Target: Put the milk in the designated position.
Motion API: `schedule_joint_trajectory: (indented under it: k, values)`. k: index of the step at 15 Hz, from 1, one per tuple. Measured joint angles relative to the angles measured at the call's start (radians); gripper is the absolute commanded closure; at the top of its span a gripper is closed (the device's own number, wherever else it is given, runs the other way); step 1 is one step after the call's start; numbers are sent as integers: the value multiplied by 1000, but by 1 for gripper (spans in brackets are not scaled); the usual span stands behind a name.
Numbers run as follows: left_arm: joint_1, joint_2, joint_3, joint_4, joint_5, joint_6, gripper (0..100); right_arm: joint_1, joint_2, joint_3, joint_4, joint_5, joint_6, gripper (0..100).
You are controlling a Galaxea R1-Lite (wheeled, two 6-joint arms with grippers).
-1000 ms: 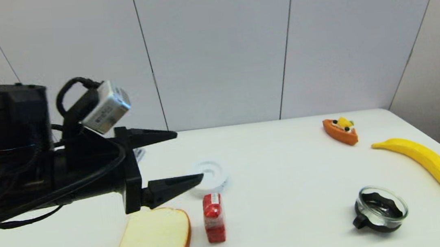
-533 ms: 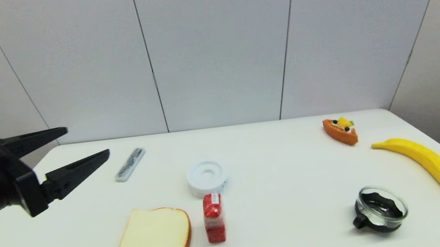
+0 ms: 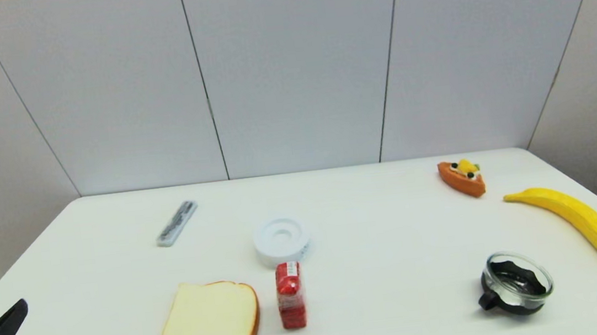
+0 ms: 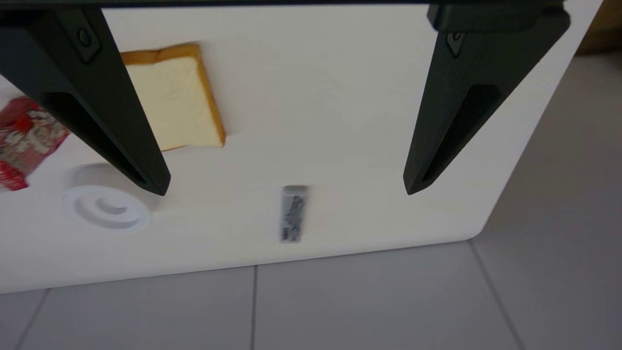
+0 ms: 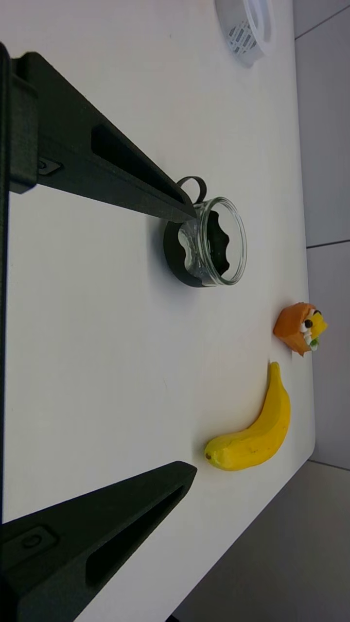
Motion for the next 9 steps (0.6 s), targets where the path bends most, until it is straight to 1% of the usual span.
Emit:
schedule_joint_trajectory:
  k: [4, 9]
  values:
    - [65, -158, 57, 91, 7, -4, 0, 0, 0, 0, 0, -1, 0, 0]
    - [76, -368, 198, 95, 7, -1, 0, 0, 0, 0, 0, 0, 0, 0]
